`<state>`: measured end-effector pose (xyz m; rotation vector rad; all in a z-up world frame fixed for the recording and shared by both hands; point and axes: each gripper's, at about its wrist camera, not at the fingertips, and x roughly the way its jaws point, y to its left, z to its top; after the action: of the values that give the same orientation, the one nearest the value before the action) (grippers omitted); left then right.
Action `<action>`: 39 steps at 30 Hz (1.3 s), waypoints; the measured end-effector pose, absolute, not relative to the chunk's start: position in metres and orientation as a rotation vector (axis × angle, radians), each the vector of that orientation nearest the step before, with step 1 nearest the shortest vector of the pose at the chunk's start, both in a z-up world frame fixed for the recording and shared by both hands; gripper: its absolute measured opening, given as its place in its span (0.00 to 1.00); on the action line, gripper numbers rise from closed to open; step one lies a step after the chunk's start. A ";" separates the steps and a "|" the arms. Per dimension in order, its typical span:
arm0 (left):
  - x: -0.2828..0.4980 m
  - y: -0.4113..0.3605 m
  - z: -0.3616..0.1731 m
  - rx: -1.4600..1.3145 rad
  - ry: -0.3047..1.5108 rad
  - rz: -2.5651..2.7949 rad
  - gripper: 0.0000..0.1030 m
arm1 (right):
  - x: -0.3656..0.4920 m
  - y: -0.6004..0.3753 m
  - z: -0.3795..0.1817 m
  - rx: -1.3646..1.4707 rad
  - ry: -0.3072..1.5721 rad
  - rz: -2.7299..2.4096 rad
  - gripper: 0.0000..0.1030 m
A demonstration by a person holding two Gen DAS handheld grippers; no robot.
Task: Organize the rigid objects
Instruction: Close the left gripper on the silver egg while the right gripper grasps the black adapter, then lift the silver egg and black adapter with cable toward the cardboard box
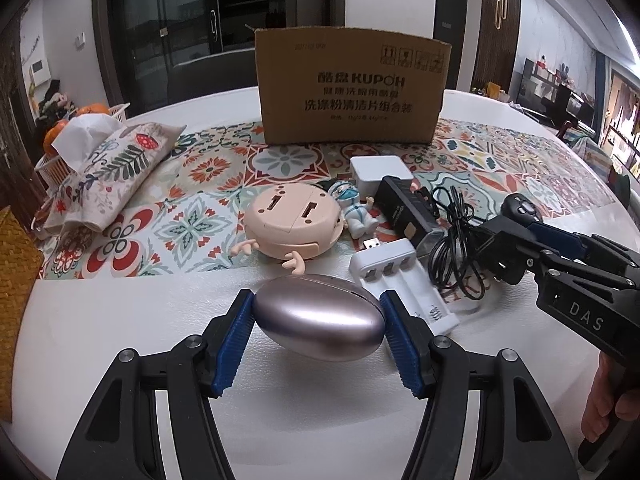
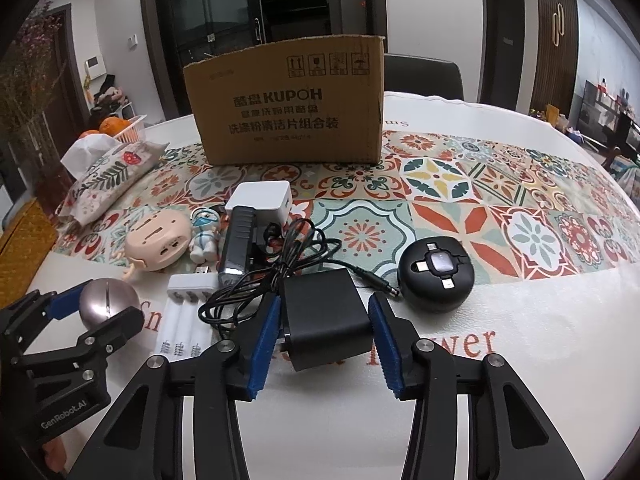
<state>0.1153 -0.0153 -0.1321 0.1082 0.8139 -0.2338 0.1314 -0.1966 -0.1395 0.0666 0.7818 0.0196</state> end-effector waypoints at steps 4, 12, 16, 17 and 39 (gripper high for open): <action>0.114 -0.016 -0.128 0.111 0.798 -0.233 0.61 | 0.125 -0.197 -0.134 0.057 0.765 0.012 0.43; 0.108 -0.018 -0.131 0.111 0.806 -0.242 0.61 | 0.124 -0.200 -0.147 0.095 0.827 0.042 0.43; 0.109 -0.015 -0.133 0.096 0.816 -0.237 0.61 | 0.126 -0.196 -0.145 0.062 0.844 0.042 0.43; 0.110 -0.014 -0.134 0.091 0.820 -0.236 0.61 | 0.128 -0.194 -0.146 0.047 0.856 0.043 0.43; 0.107 -0.008 -0.127 0.083 0.789 -0.209 0.61 | 0.140 -0.188 -0.145 0.021 0.865 0.037 0.45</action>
<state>0.1068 -0.0082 -0.1269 0.0829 0.7887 -0.2091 0.1405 -0.1884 -0.1453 0.0210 0.8654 0.0371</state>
